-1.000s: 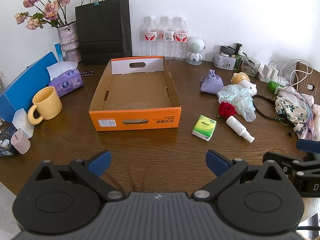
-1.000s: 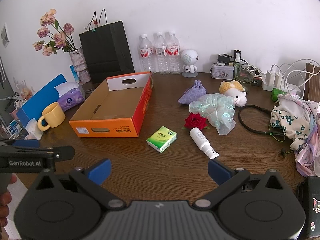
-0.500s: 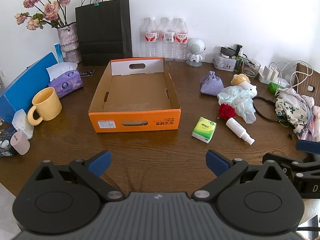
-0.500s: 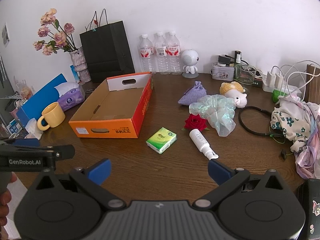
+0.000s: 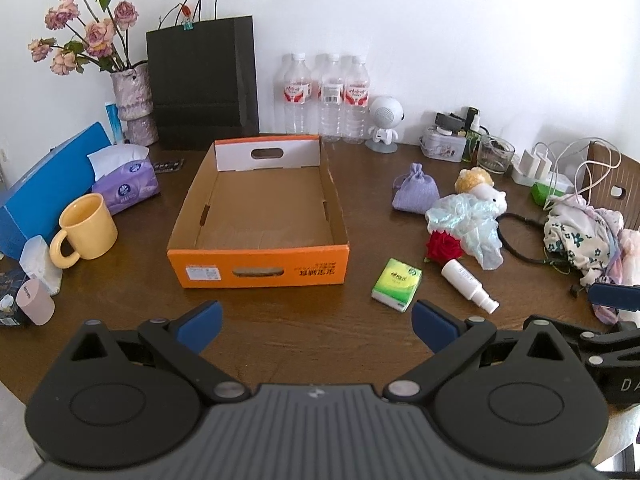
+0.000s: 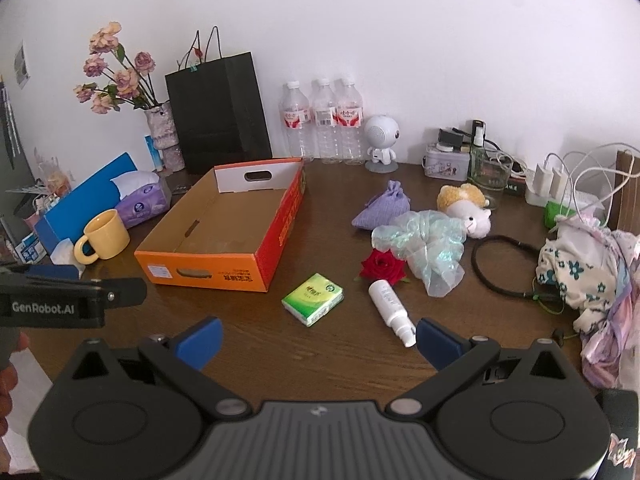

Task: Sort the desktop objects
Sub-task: 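Move both tools toward the green tissue pack and white spray bottle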

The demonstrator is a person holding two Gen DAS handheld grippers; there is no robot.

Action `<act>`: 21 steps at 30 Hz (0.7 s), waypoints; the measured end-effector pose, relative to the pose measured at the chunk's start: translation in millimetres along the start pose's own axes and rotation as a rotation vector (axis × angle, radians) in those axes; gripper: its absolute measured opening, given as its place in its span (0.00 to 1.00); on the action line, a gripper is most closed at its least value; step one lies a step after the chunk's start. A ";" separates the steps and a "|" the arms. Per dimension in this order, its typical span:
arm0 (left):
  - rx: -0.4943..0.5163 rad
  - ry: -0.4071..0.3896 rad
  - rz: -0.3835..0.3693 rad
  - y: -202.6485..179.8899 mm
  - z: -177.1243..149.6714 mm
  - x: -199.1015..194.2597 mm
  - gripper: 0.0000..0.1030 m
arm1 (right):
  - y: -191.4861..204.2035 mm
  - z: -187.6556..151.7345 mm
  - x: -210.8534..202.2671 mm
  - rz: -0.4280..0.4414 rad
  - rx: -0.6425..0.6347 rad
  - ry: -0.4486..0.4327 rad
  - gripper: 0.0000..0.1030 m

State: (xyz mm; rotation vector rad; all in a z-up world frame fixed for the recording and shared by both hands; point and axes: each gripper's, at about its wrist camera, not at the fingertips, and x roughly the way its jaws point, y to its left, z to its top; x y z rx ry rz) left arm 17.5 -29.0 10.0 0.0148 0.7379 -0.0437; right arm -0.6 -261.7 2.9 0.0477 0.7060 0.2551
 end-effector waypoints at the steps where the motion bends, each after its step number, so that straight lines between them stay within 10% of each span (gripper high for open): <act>1: 0.001 -0.003 0.002 -2.7 -0.1 -1.0 1.00 | -1.7 0.3 -1.0 0.003 -0.004 -0.001 1.00; 21: 0.026 -0.035 0.002 -42.6 17.3 -6.2 1.00 | -31.0 8.8 -9.0 0.032 -0.011 -0.042 1.00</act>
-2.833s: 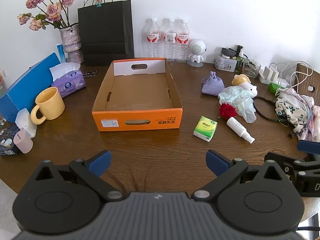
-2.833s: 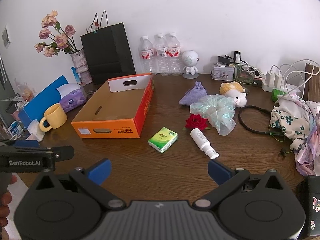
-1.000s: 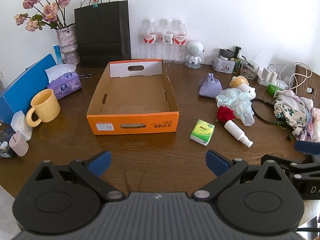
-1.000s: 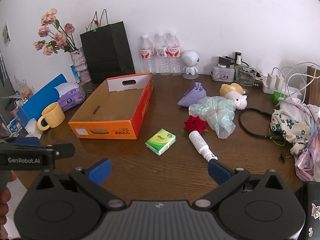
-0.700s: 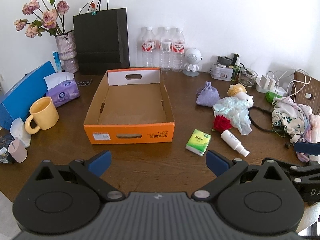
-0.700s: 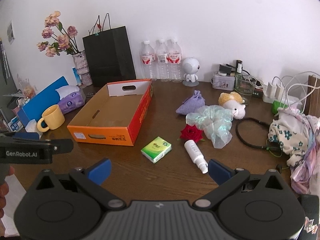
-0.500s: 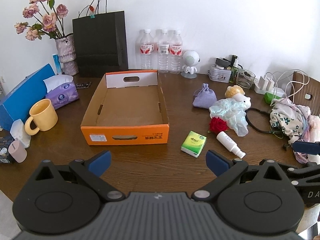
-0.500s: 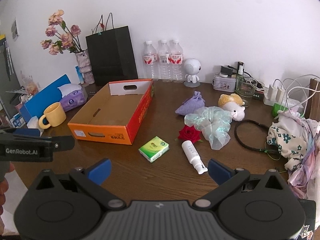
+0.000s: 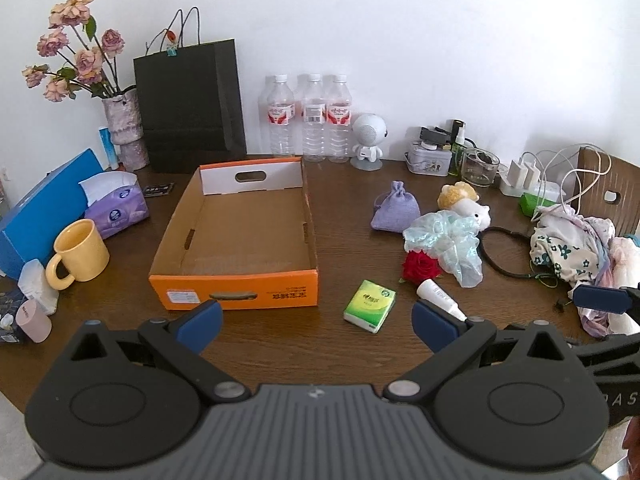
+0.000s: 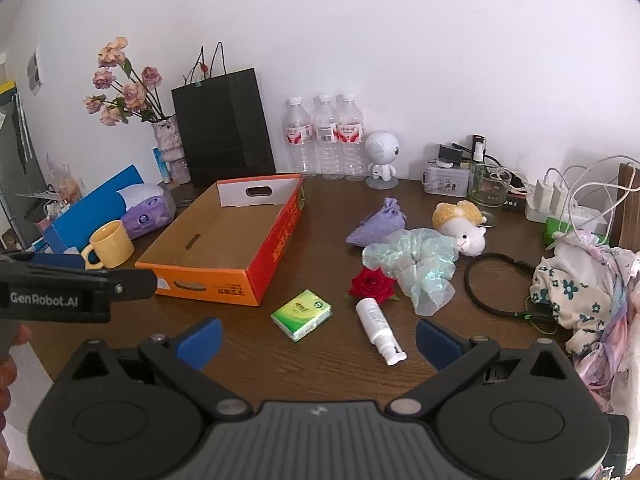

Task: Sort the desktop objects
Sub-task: 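Grasp the green tissue pack with the left gripper while the right gripper grasps the white spray bottle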

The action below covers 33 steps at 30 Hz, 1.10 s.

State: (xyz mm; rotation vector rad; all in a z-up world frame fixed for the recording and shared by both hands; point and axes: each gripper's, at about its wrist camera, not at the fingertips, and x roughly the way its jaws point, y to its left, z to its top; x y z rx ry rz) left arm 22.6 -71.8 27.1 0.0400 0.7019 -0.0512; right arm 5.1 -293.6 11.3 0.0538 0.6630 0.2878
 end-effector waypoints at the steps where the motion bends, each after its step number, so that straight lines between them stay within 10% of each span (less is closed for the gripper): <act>1: 0.005 0.000 -0.004 -2.6 1.3 1.7 1.00 | -2.6 0.6 -0.5 -0.005 0.002 -0.003 1.00; 17: 0.046 0.033 -0.032 -23.9 27.3 50.9 1.00 | -40.1 17.5 32.2 -0.048 0.039 0.022 1.00; 33: 0.225 0.204 -0.033 -52.2 13.4 153.0 0.99 | -65.0 6.6 130.8 -0.042 -0.015 0.261 0.95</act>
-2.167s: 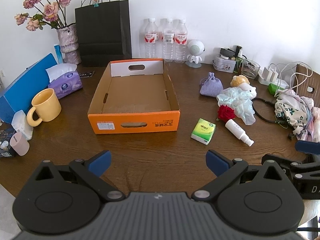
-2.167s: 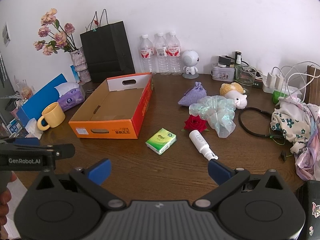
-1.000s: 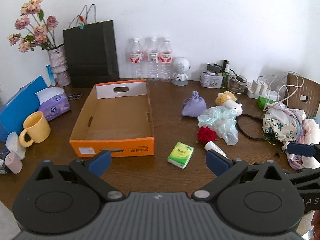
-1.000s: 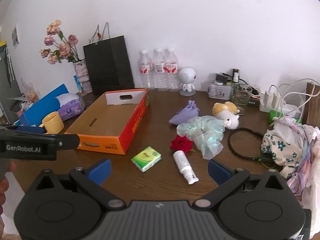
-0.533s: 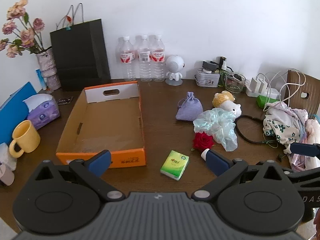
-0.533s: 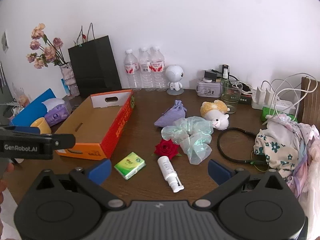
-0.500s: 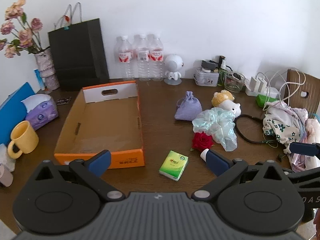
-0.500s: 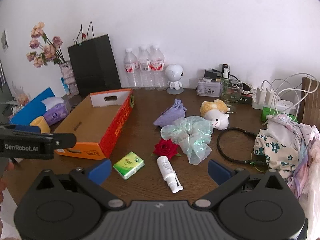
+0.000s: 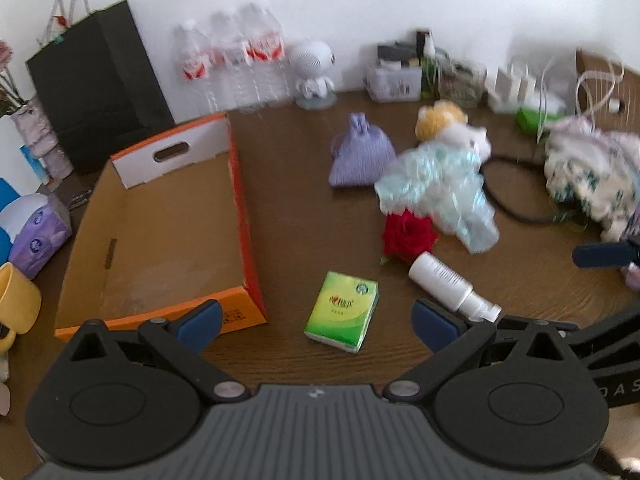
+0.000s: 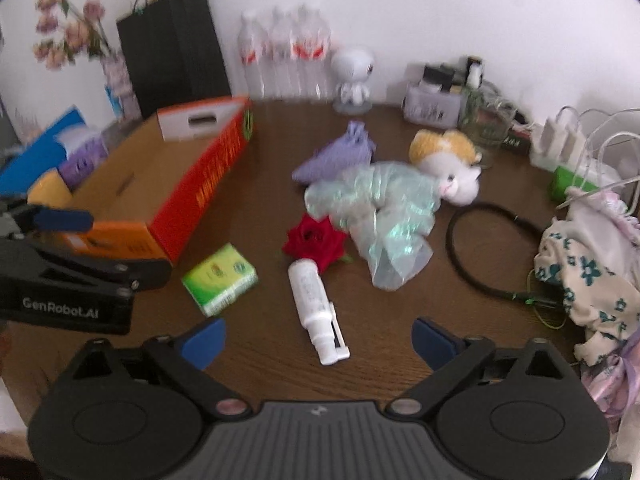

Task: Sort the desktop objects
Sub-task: 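Grasp the green tissue pack with the left gripper while the right gripper grasps the white spray bottle, then carry the tissue pack with the left gripper while the right gripper carries the spray bottle over the orange tray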

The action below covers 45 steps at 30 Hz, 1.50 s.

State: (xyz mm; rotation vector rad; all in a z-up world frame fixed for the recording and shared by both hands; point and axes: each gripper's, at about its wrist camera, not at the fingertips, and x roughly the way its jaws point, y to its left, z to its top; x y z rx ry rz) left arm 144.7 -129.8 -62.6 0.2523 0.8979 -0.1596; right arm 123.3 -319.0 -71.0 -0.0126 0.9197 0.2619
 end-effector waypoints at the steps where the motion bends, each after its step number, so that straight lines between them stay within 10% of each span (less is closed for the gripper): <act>1: 0.014 0.013 -0.007 -1.4 -1.3 6.7 0.97 | 0.0 -0.2 6.9 -0.001 -0.011 0.015 0.95; 21: 0.091 0.160 -0.044 -6.4 -6.9 81.8 0.76 | -1.5 3.7 80.1 0.033 -0.160 0.145 0.87; 32: 0.086 0.203 -0.053 -9.3 -0.8 105.1 0.75 | -8.4 4.5 94.1 0.072 -0.137 0.159 0.60; 38: 0.077 0.215 -0.093 -8.0 2.3 103.7 0.50 | -5.8 7.5 94.2 0.061 -0.161 0.164 0.37; 45: 0.046 0.216 -0.112 -5.7 1.2 100.3 0.47 | -1.5 7.4 91.3 0.063 -0.171 0.176 0.24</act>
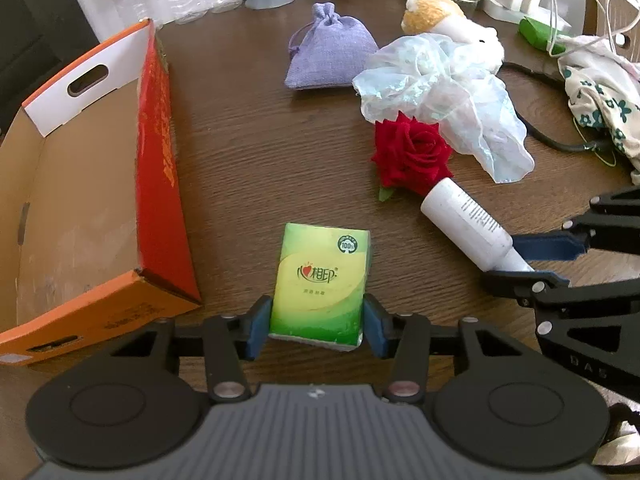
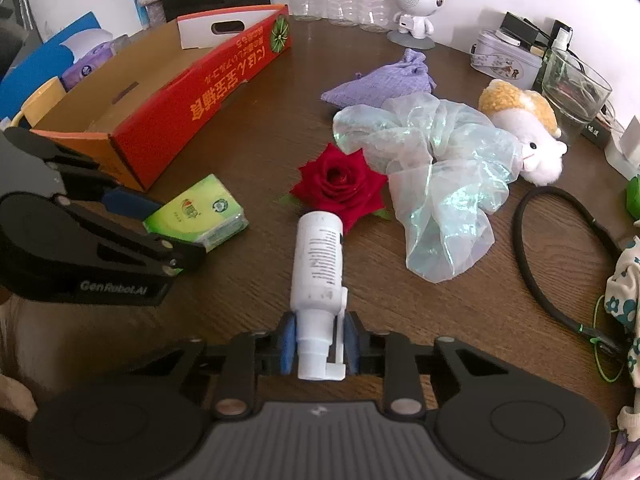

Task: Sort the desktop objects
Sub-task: 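Carry the tissue pack with the left gripper while the right gripper carries the spray bottle over the orange tray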

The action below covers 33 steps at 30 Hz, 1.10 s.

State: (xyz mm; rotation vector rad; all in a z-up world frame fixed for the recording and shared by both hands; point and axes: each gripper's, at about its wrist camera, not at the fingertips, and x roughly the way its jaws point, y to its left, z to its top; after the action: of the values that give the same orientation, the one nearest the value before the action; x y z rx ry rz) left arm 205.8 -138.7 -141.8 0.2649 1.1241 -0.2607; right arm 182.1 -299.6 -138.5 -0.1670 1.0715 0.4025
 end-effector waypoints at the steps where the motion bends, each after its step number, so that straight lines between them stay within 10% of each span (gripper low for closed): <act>1: 0.001 -0.003 -0.002 -0.7 -0.2 -0.9 0.46 | 0.4 -0.5 -0.7 0.003 0.002 -0.002 0.24; 33: -0.003 -0.219 -0.020 -2.5 -61.7 -111.3 0.46 | 67.0 -39.9 -112.9 -0.079 -0.004 -0.188 0.23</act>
State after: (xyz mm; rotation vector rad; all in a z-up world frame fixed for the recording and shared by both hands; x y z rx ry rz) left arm 107.2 -112.2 -65.9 0.2169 0.9105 -0.2985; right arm 76.0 -278.2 -54.3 -0.1714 0.8761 0.3424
